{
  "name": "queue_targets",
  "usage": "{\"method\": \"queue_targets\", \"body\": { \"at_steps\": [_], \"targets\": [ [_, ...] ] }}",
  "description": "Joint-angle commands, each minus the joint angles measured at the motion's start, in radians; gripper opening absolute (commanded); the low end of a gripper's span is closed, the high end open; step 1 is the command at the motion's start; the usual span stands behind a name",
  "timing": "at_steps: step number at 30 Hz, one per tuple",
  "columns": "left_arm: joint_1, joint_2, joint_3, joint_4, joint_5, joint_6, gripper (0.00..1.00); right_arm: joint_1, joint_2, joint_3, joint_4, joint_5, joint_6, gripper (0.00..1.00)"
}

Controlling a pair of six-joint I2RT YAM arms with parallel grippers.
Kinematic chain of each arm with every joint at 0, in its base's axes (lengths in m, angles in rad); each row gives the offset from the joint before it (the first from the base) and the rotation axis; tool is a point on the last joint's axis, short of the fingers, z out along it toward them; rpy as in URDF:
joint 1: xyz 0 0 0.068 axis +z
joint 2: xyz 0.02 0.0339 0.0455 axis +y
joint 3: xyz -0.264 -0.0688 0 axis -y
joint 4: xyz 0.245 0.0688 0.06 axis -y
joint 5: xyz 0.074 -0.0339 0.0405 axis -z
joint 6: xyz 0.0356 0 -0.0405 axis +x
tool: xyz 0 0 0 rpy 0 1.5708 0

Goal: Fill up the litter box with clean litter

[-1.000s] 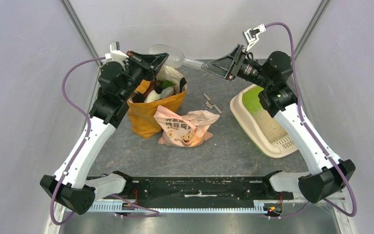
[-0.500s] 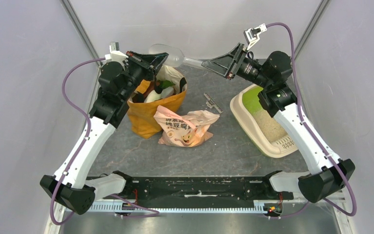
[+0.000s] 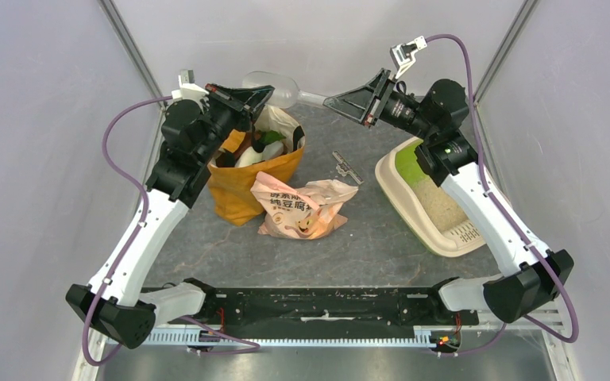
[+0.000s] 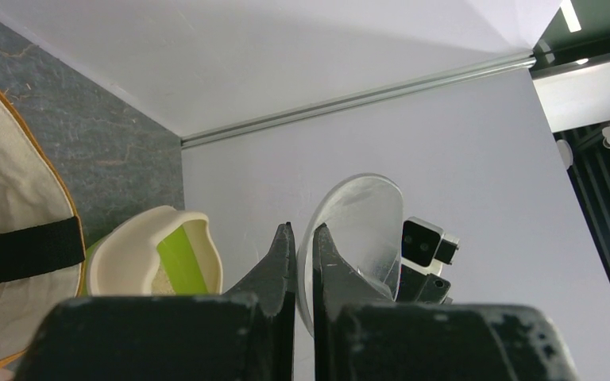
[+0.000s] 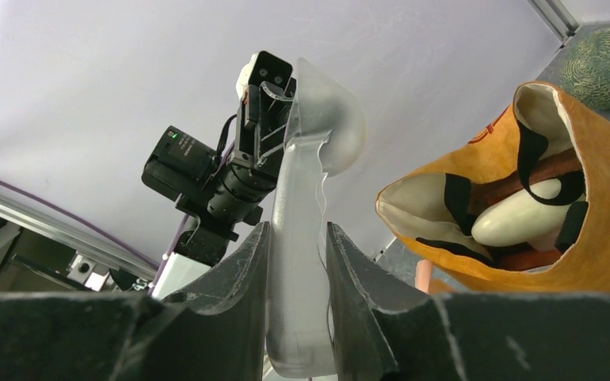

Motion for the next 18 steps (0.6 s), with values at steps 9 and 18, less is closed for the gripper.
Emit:
{"method": "queue_targets", "body": {
  "at_steps": [9, 18],
  "targets": [
    [0.003, -0.023, -0.011, 0.0, 0.004, 0.011, 0.28, 0.004, -0.028, 0.027, 0.021, -0.016, -0.028, 0.0],
    [0.006, -0.054, -0.035, -0.001, 0.005, 0.077, 0.69, -0.081, -0.05, 0.018, 0.027, -0.028, -0.019, 0.0]
  ]
}}
